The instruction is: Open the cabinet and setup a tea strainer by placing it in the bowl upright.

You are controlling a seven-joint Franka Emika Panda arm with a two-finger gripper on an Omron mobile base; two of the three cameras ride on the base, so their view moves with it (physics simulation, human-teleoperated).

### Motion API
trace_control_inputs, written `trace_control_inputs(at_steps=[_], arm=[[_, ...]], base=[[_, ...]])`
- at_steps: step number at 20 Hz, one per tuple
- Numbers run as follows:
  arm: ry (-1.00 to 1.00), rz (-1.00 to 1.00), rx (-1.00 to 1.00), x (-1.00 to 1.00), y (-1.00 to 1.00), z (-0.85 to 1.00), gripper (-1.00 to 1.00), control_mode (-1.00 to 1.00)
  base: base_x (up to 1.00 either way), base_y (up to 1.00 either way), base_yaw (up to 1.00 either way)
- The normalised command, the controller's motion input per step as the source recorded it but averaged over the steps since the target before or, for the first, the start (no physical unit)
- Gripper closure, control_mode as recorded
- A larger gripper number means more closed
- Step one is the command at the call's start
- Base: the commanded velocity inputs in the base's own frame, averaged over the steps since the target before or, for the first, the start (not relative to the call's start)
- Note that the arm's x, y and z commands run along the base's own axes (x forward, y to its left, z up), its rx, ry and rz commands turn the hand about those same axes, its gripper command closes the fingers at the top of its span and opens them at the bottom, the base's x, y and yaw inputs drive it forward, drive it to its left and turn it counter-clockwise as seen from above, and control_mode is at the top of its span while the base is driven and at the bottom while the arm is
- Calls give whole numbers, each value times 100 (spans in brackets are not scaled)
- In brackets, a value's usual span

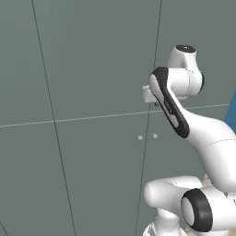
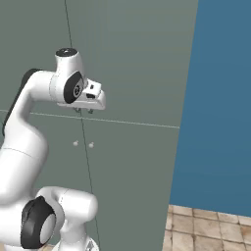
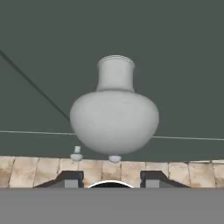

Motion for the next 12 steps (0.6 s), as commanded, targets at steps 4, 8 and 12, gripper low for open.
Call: trace_control_inputs(at_steps=[4, 8, 12], arm=[[-24, 0, -5, -1, 18, 2, -100, -100], [-37, 0, -4, 0, 4, 7, -100, -100], [-25, -1, -4, 12, 0, 35, -100, -100]], base=[[0, 0, 0], [0, 0, 0], [0, 0, 0]])
